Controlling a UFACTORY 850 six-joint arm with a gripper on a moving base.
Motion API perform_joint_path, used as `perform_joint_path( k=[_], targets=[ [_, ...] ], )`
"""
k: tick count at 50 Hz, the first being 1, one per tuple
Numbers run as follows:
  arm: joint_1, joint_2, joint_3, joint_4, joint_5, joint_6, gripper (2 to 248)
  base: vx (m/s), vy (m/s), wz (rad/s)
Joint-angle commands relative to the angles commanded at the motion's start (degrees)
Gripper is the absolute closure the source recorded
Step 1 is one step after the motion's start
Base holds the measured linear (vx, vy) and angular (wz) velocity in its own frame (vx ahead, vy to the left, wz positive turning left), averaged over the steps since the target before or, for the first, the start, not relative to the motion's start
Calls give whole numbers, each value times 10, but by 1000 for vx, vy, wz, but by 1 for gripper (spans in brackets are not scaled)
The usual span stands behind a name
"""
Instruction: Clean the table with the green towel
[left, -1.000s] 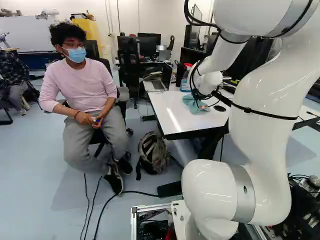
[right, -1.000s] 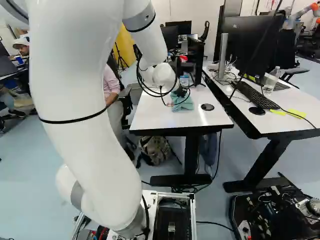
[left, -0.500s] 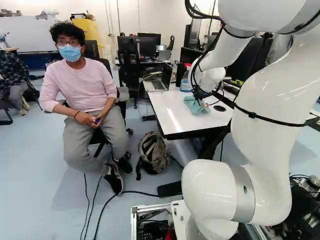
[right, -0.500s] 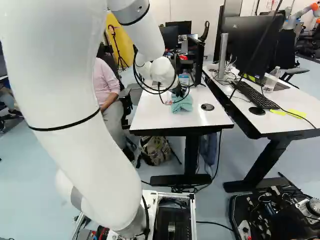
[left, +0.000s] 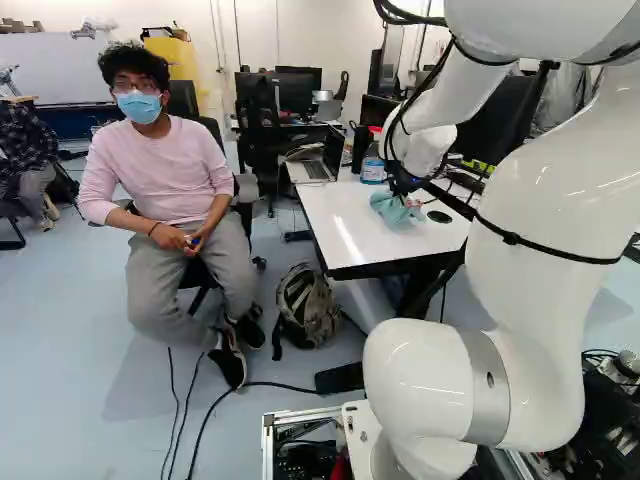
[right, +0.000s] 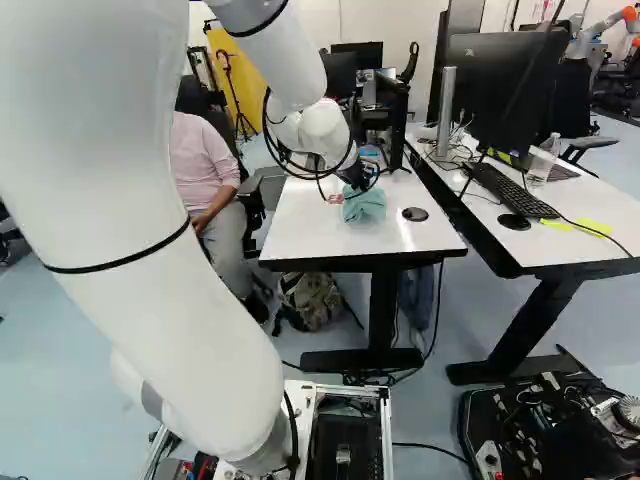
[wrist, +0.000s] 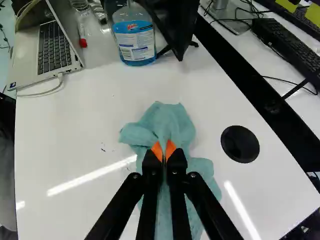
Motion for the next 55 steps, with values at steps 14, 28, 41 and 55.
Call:
perform_joint_path(
  k=[14,28,41,55],
  targets=[
    [-13,14,-5,0,-24,0,222,0,0,0],
    [-23,26,-14,0,-58,0,222,0,0,0],
    [-40,14,-29,0,-67,0,222,0,0,0],
    [-63,-4,-49,0,-67,0,222,0,0,0]
  ],
)
